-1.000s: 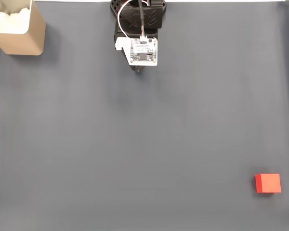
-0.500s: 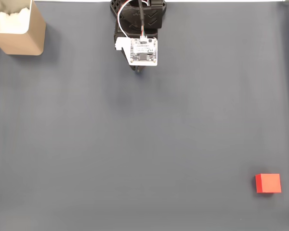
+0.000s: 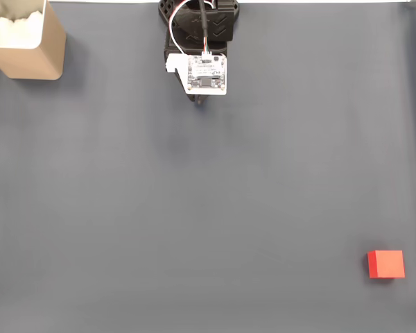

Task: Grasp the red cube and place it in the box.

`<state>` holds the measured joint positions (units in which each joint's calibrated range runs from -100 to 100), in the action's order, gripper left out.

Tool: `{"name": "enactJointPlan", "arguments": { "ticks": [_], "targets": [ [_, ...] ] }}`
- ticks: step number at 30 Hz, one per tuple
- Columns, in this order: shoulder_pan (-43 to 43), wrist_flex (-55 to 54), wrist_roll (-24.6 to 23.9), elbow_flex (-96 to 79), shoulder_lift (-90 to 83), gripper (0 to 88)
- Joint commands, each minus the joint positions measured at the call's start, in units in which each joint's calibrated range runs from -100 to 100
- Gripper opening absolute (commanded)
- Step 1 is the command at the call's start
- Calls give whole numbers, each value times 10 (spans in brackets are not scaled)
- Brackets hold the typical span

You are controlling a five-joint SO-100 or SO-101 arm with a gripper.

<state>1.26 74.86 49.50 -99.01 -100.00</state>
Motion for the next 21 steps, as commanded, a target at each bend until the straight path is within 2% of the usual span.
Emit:
{"name": "enactJointPlan", "arguments": {
  "ticks": [1,7,21],
  "targets": [
    [-3,10,-4,-8,1,0],
    [-3,-8,-6,-8,1,0],
    [-1,-181,-19,25,49,0]
  ]
}}
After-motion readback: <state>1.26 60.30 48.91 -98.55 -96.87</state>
